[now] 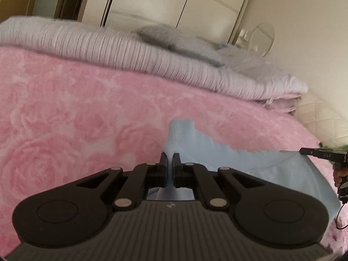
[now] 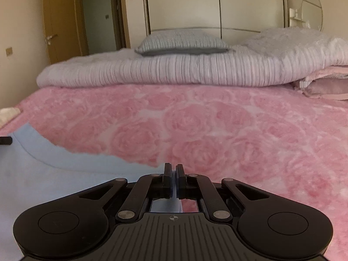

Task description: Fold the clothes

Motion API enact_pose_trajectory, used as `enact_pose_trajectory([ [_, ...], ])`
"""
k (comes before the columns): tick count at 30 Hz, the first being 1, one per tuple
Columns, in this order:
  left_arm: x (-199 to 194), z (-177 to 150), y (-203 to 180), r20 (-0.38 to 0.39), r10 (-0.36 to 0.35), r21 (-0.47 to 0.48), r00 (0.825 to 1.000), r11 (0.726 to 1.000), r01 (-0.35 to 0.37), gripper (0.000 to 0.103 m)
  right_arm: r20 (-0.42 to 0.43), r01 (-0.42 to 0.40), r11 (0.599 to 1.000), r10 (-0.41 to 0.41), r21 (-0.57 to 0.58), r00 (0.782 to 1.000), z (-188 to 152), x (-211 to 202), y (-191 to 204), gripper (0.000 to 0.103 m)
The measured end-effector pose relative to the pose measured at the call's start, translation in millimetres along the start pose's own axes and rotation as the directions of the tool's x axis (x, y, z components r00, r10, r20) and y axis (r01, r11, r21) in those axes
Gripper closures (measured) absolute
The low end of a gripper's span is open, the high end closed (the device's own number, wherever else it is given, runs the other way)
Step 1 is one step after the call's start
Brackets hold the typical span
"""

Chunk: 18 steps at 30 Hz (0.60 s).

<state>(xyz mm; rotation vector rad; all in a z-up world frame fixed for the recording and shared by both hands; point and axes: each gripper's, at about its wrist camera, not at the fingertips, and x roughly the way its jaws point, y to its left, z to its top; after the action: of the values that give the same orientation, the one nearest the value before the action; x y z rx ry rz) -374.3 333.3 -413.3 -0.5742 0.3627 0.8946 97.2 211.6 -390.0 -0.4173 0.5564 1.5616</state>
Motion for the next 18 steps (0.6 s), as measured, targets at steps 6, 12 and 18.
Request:
enact_pose_trajectory([
  [6,24,-16,15,-0.128,0.031,-0.047,0.991,0.998,-0.037,0.096,-0.054,0.010,0.998,-0.007,0.069,0.999,-8,19,-11,0.101],
  [12,-13,-10,18,-0.138,0.074,-0.101,0.988,0.991,-0.088,0.087,-0.044,0.090,0.984,-0.084,0.154,0.995,-5,-21,-15,0.082],
  [18,-80,-34,4,-0.123,0.046,-0.172,0.991,0.983,-0.067,0.084,0.012,0.077,0.952,-0.084,0.296,0.996,-35,-99,-14,0.069],
])
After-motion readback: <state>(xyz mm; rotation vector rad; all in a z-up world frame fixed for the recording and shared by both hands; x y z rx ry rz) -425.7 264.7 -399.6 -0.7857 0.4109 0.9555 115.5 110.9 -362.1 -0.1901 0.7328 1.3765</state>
